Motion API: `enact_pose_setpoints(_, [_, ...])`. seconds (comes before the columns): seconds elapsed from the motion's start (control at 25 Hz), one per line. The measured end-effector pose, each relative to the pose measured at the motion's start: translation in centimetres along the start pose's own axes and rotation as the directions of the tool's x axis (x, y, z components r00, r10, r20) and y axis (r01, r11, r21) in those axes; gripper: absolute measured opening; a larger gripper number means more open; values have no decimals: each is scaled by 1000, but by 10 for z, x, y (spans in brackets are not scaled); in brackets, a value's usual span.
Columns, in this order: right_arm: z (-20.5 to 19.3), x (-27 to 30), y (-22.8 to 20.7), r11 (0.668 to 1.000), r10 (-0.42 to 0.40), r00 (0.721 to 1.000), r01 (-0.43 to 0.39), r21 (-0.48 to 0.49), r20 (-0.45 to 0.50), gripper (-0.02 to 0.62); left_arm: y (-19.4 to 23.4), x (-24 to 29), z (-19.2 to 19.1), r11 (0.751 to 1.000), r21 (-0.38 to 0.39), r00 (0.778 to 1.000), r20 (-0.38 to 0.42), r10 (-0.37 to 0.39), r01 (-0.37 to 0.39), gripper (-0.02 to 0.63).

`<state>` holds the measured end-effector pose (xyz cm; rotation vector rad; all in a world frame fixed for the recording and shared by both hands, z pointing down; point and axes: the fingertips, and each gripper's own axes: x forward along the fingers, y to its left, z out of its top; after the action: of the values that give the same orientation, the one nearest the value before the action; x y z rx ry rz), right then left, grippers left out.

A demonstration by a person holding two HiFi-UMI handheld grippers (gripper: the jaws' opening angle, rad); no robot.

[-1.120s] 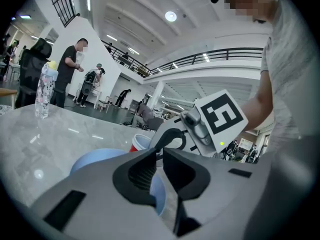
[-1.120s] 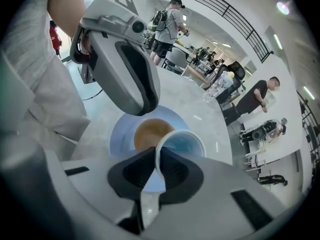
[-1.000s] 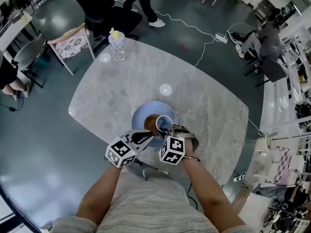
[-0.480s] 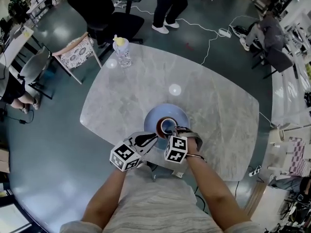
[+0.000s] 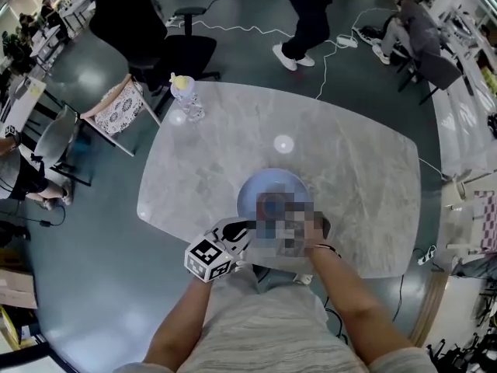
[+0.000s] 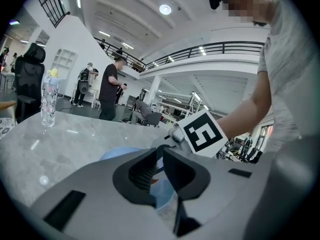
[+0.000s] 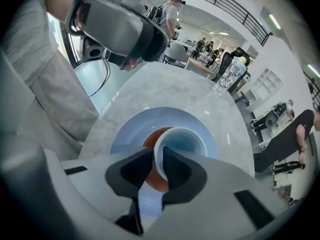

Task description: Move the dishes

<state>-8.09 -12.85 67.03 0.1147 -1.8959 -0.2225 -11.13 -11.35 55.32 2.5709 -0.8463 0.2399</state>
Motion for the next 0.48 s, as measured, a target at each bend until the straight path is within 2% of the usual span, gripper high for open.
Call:
enact_pose_setpoints(0.08, [1,-3,-1,1000,1,1000,-1,26,10,101,0,0,2,1000,3,1000,-1,-2,2,55])
enact_pose_setpoints(0.24, [1,-11,-5,996,-14,999,9,89,49,103,0,3,6,1000,10,1000,3,-3,3,55])
enact_pose_setpoints(0.36, [7,-22,-9,983,-25,993,3,182,119,106,0,4,9,1000,8,1000,15,-2,1,55])
enact_pose_setpoints(0.48, [15,-39,-14,953,-53,975,-15,303,215,106,-2,6,11,1000,9,1000,20,-1,0,55])
